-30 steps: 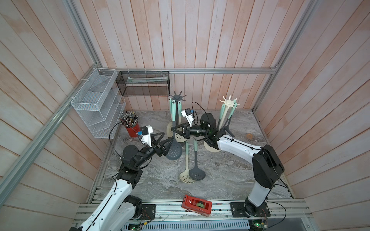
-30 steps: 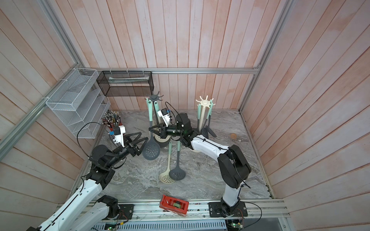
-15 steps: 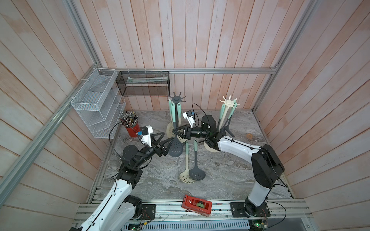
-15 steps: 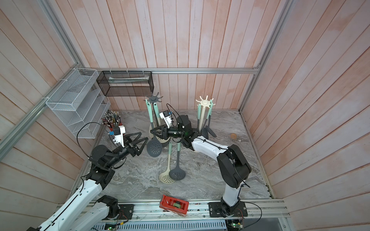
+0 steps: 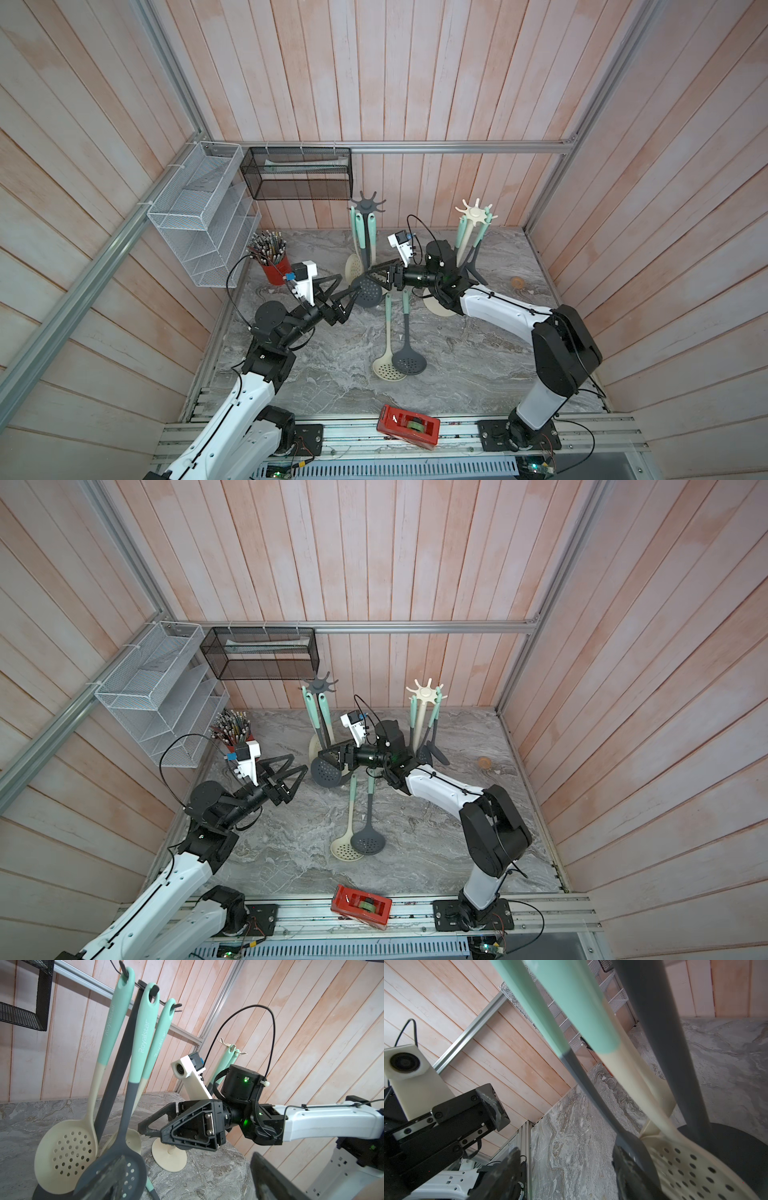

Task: Hang the skimmer on the kitchen utensil rack
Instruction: Hang the skimmer on the rack.

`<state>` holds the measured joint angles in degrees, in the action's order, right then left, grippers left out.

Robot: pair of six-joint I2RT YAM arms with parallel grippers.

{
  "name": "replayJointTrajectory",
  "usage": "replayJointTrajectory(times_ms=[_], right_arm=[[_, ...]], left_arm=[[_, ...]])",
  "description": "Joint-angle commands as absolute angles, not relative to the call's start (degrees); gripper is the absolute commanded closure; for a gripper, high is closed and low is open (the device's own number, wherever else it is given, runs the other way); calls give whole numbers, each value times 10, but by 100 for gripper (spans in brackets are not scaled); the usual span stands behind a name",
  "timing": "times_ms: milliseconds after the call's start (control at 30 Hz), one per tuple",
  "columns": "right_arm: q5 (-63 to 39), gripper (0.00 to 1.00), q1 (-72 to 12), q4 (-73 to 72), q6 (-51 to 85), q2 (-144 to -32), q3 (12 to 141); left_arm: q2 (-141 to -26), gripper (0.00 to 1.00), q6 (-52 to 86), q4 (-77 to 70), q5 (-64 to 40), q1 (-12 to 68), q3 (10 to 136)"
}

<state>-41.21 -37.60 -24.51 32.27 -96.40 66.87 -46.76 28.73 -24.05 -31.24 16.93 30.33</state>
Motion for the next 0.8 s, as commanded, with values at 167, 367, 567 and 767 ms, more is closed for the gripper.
replayJointTrajectory(times_ms=[167, 367, 567, 767], right_arm=[[-365, 27, -368, -133, 281, -855, 604], [-324, 27, -368, -44, 293, -751, 511], [-302, 26, -370, -3, 352, -656, 391], [-301, 26, -383, -23, 414, -578, 266]], left_arm=[[-475, 6, 295, -258, -316, 168, 321], [-491, 6, 310, -281, -322, 168, 320], [-505, 6, 321, -299, -334, 168, 323], [-517, 6, 326, -307, -353, 168, 323]])
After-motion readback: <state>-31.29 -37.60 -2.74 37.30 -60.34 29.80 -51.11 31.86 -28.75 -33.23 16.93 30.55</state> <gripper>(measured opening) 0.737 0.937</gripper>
